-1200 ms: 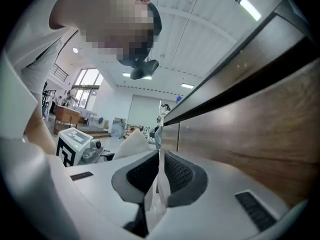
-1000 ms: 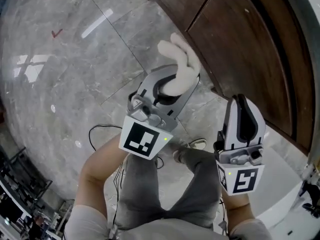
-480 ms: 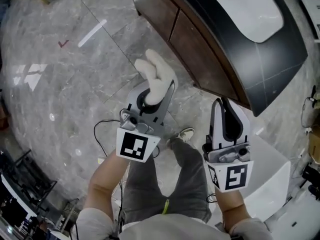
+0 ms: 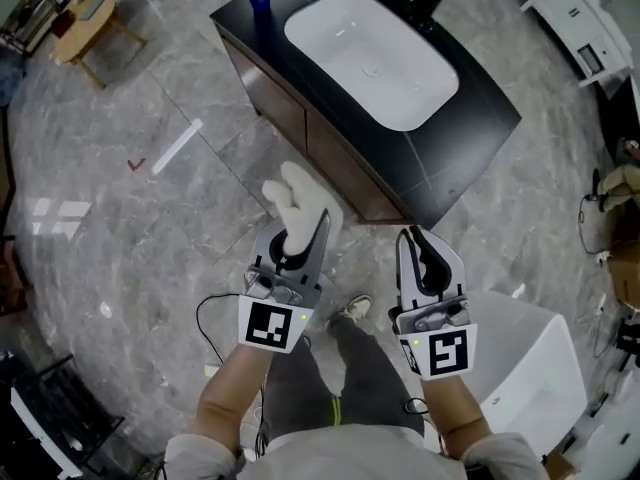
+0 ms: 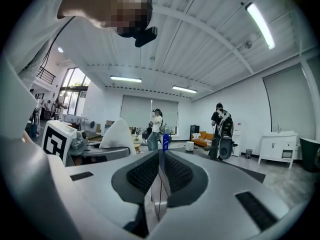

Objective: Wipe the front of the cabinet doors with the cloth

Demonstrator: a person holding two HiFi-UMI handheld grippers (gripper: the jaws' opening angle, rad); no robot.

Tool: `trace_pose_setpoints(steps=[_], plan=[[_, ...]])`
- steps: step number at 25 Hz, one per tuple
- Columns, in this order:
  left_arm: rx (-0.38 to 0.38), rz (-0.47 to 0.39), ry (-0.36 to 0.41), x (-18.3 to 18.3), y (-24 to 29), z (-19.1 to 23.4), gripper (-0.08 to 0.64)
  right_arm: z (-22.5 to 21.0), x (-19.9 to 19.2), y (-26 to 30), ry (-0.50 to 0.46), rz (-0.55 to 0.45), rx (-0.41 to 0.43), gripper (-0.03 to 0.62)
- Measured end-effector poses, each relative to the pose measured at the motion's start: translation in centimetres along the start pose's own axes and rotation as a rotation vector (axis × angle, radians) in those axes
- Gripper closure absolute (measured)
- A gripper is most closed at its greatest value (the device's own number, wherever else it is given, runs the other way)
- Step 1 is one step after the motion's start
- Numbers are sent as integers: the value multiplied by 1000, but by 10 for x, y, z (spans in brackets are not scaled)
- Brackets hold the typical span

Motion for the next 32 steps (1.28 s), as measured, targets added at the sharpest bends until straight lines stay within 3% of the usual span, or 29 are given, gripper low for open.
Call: trace_pose_setpoints(steps=[11,16,26,32], plan=[[-57,-99,76,165,-29,-79,499,-38,117,-77,22,-60,-65,534],[-92,-139,102,223,-49,-107,499,-48,153,-104,25,-85,-74,534],[-53,-153,186,275,-107,-118,499,-74,196,-144,46,-171,-157,534],[-3,-221,224,296,-122,-119,499,-90,204,-156,42,-197,-196,537]])
Point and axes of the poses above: the fingertips, and each gripper's own axes: y forward along the fingers, z to its left, x out of its top, the point moved 6 cm from there along -y, backward along the fingers, and after that the axes turned 11 degrees about -y, right-handed, at the moved point
